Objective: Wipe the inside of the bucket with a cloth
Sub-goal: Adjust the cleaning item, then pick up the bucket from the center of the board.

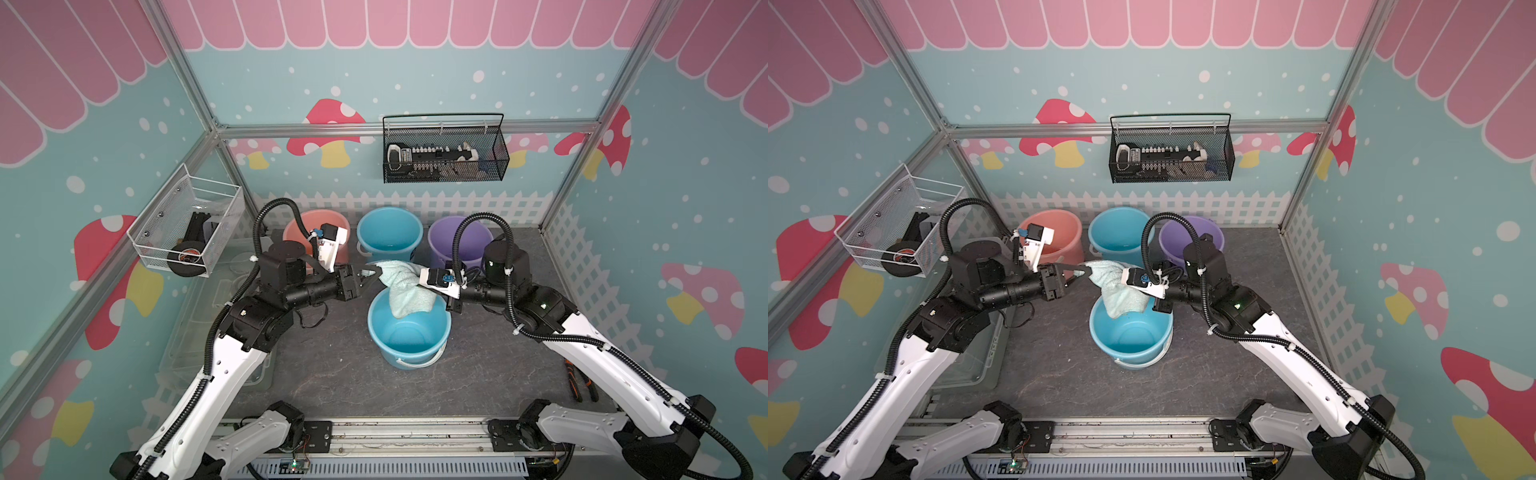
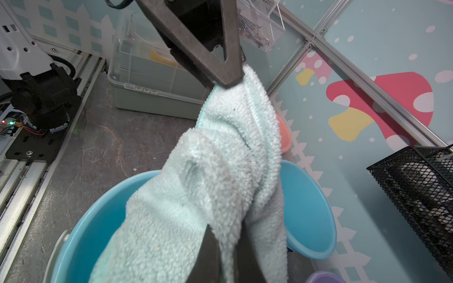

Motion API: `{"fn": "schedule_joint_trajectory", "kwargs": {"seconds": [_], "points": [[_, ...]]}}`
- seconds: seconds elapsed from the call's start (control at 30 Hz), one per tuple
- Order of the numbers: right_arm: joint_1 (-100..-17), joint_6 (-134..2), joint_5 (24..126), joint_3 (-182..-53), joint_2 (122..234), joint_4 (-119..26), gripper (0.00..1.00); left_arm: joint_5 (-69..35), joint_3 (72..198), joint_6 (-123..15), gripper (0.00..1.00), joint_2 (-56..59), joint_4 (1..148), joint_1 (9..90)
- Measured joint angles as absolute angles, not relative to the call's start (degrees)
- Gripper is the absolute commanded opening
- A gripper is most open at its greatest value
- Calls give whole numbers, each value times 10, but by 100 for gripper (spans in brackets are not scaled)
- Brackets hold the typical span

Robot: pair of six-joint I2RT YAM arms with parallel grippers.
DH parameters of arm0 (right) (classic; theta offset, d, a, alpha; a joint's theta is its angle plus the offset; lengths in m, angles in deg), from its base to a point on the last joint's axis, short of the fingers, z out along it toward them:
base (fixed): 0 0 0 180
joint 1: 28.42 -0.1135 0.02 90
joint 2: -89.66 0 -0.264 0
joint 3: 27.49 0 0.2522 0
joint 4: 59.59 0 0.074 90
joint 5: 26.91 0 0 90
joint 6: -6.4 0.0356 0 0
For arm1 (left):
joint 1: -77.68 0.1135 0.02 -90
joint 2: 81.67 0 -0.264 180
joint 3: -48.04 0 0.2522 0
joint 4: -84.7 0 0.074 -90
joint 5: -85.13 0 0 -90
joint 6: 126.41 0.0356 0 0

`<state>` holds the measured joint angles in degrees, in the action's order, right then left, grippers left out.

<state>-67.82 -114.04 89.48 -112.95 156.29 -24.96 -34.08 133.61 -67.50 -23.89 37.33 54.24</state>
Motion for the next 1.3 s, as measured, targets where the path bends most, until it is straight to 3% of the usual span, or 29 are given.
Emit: {"fn": "schedule_joint_trajectory", "kwargs": {"seconds": [0.3, 0.77, 1.07, 1.17, 1.3], "points": [[-678, -1100, 804, -1129, 1583, -221, 0, -248, 1316, -669, 46, -182, 277, 562], [-679, -1058, 748, -1130, 1605, -163, 0, -261, 1278, -668, 47, -45, 231, 537], [-686, -1078, 749, -1130, 1628, -120, 0, -242, 1275, -668, 8, -3, 229, 500], [-689, -1102, 749, -1127, 1628, -118, 0, -230, 1274, -668, 0, -3, 227, 496], [-696, -1153, 750, -1124, 1632, -111, 0, -213, 1275, -669, 0, -6, 227, 487]]}}
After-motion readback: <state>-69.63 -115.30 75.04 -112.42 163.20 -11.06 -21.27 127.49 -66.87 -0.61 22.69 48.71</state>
